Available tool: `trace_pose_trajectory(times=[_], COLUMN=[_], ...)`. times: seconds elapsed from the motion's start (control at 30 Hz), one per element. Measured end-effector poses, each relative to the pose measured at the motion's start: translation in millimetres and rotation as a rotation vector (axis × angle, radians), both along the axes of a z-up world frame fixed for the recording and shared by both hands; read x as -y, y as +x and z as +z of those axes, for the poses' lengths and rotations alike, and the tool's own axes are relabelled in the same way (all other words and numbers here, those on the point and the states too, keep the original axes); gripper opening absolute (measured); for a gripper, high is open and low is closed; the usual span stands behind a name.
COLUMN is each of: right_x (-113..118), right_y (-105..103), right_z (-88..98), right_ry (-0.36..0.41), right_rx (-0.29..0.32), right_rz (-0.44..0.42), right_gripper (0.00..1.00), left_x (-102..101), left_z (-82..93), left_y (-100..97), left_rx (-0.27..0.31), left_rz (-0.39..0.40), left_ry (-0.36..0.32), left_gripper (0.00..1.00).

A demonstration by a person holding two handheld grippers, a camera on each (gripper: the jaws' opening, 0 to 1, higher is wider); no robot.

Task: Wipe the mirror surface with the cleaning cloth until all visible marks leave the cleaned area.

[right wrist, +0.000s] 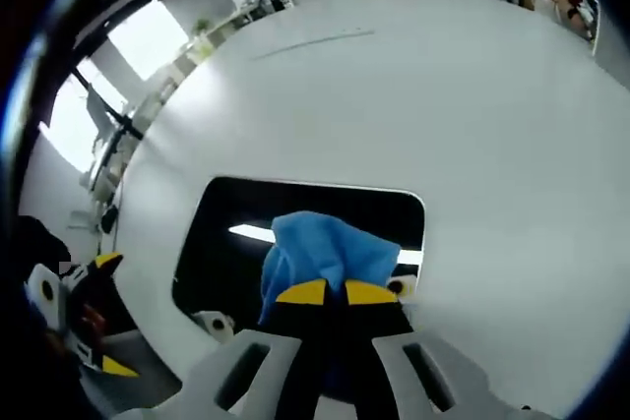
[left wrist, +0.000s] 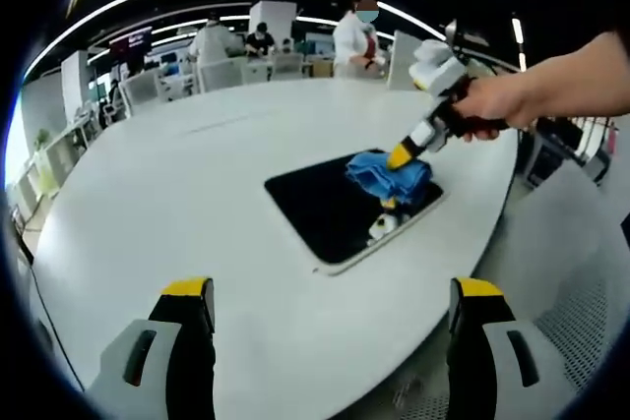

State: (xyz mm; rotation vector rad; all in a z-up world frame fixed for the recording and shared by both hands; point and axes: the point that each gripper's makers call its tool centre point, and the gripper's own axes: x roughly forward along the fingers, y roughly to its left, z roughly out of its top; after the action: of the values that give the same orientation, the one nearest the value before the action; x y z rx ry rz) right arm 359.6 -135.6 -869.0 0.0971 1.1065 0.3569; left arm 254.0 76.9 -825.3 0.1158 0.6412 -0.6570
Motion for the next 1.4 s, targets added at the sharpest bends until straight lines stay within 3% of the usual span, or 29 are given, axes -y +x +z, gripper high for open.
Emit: trace_pose_trajectory(times=[0.13,0.33,0.4,0.47,0.6,0.73,1.03,1.13,1.4], right_x=[14,19,23,29,32,41,42,41,40], right_y=[0,0,1,0,3,-5,-4,-5,-2], right_z=[-0.4,-0.8,-0.2,-0.1,-3.0,-2.5,-6.5,-4.8,-2.6], right_ry=[-0.029,0.002,0.001,0.002,0.02,-0.057,-0.036,-0.082,-0.101], right_rx=[-0.011,-0.042,-0.04,-0.04,-0.069,-0.059,-0.033,0.008,0.004], right_rz=[-0.012,-0.062,-0.06,-0.06,-0.095,-0.084,-0.112,-0.041,-0.045], right_gripper=[0.0,0.0,0.0,0.0,0.0,0.0,0.0,0.0,0.0], left_x=[4,6,13,-4,-7,-3,4,5,3], left_z=[1.1,3.4,17.3,13.5,12.5,9.3,6.4,4.9,2.6], left_y=[-0.9,0.1,1.0,7.7,9.0,5.8,1.8,0.1,-1.7], left_rx=[-0.01,0.005,0.028,0.056,0.037,0.023,0.004,0.006,-0.015], left_rz=[-0.003,-0.017,-0.009,0.034,0.074,0.052,0.015,-0.01,-0.001], left_ry=[-0.011,-0.023,-0.139,-0.046,-0.077,-0.065,-0.059,-0.038,-0.045], left_gripper=[1.0,1.0,1.0,1.0,1.0,1.0,1.0,1.0,1.0])
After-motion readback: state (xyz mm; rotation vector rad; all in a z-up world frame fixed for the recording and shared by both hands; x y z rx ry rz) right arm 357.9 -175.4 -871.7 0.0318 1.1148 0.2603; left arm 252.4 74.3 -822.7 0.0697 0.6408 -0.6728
